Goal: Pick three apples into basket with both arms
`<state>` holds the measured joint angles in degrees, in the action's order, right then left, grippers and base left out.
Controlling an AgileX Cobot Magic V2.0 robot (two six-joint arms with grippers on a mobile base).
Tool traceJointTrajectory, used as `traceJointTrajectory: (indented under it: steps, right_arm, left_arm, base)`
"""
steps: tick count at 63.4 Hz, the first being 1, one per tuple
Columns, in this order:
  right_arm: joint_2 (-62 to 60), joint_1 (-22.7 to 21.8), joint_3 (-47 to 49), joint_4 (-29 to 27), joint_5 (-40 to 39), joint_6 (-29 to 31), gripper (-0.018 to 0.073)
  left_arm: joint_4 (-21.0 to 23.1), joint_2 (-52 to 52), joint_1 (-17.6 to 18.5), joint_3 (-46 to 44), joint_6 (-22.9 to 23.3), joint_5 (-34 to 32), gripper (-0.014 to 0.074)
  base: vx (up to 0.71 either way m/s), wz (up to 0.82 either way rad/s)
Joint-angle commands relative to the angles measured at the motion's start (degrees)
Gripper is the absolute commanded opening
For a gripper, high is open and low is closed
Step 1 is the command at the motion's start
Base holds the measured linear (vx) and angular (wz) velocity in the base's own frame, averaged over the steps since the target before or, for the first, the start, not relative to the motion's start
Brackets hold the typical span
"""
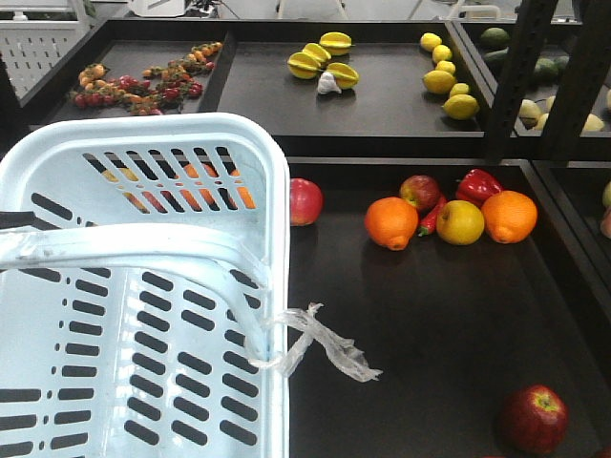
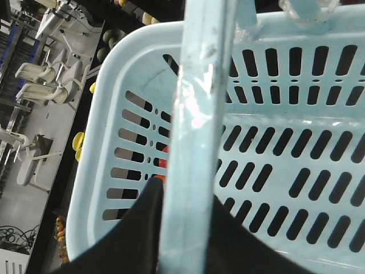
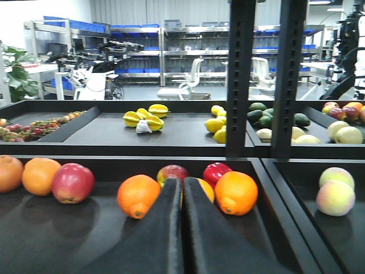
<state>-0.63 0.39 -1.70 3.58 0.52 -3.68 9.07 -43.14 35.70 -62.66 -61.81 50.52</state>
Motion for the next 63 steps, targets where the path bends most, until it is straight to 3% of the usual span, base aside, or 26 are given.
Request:
traceJointTrajectory:
  steps: [1,63]
  right_arm:
    - [-0.59,-0.32,-0.75,0.04,-4.31,-0.06,-0.0009]
    - [-0.59,-0.32,-0.75,0.04,-4.31,-0.06,-0.0009]
  left_arm:
    - [1.14,0.16,0.33,-1.88,0.69,-5.65,-0.0006]
    - [1.14,0.16,0.33,-1.88,0.69,-5.65,-0.0006]
  base:
    - [0.04,-0.15]
    - [0.01,-0.04]
